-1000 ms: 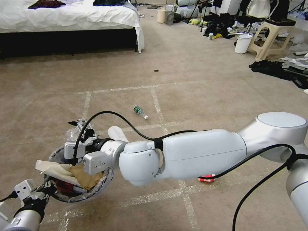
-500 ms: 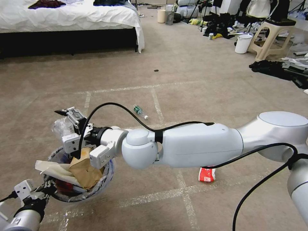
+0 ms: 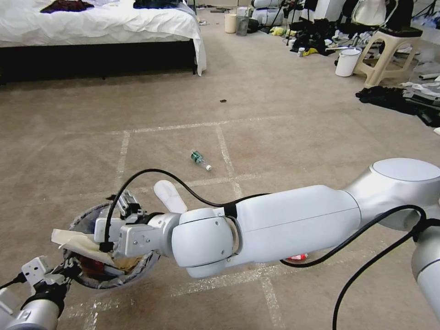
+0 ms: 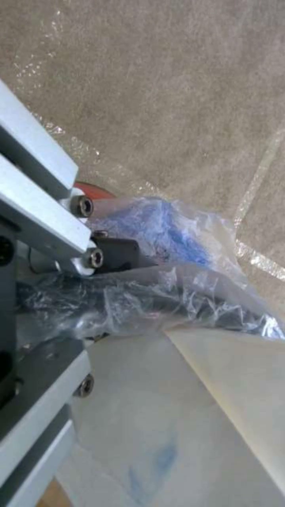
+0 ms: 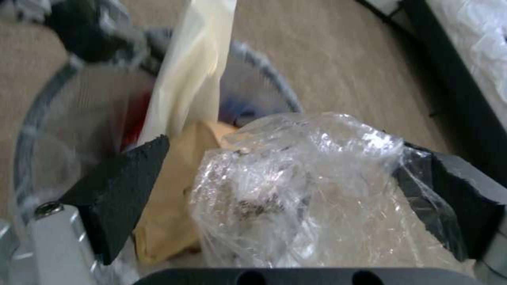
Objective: Pick up the trash bin and place the garbage on the floor into it.
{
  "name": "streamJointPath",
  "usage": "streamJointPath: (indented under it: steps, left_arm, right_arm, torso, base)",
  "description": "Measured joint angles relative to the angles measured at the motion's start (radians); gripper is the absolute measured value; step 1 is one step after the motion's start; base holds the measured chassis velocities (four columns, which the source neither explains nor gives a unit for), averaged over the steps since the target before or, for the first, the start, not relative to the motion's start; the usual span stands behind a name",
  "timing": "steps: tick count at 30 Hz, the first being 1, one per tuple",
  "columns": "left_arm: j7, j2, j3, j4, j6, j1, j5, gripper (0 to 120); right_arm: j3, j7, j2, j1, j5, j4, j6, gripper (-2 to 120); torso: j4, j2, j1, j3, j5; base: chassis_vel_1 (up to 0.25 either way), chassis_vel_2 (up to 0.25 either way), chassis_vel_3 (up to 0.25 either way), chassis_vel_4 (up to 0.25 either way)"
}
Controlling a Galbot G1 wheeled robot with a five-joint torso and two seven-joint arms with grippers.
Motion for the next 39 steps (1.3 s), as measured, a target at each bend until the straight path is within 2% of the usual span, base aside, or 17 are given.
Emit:
streamJointPath:
  steps: [9, 17, 22, 32, 39]
  left_arm:
    - [0.001, -0.002, -0.003, -0.011, -0.001, 0.01, 0.0, 1]
    - [0.004, -0.008, -0.002, -0.012, -0.009, 0.015, 0.006, 1]
    - [0.004, -0.009, -0.003, -0.012, -0.009, 0.014, 0.006, 1]
    - [0.004, -0.012, -0.001, -0.005, -0.011, 0.011, 0.009, 1]
    - [0.004, -0.011, -0.002, 0.006, -0.012, 0.001, 0.01, 1]
  right_arm:
    - [-0.026, 0.053, -0.012, -0.058, 0.059, -0.016, -0.004, 100]
    - [-0.036, 0.135, 0.003, -0.127, 0.174, 0.011, -0.01, 100]
    - [-0.049, 0.146, 0.01, -0.154, 0.179, 0.002, -0.01, 100]
    - [-0.064, 0.094, 0.023, -0.191, 0.075, -0.129, 0.067, 100]
    - [-0.068, 0.028, 0.036, -0.195, -0.043, -0.209, 0.168, 100]
  torso:
    - [0.0, 0.0, 0.0, 0.0, 0.0001]
    - [0.0, 0.0, 0.0, 0.0, 0.0001]
    - [0.0, 0.0, 0.0, 0.0, 0.0]
    - [0.0, 0.0, 0.0, 0.0, 0.0]
    - [0.0, 0.0, 0.0, 0.0, 0.0]
  base:
    - [0.0, 0.0, 0.0, 0.0]
    - [0.0, 0.0, 0.0, 0.0]
    - [0.0, 0.0, 0.0, 0.0]
    - [0.0, 0.0, 0.0, 0.0]
    - [0.0, 0.0, 0.0, 0.0]
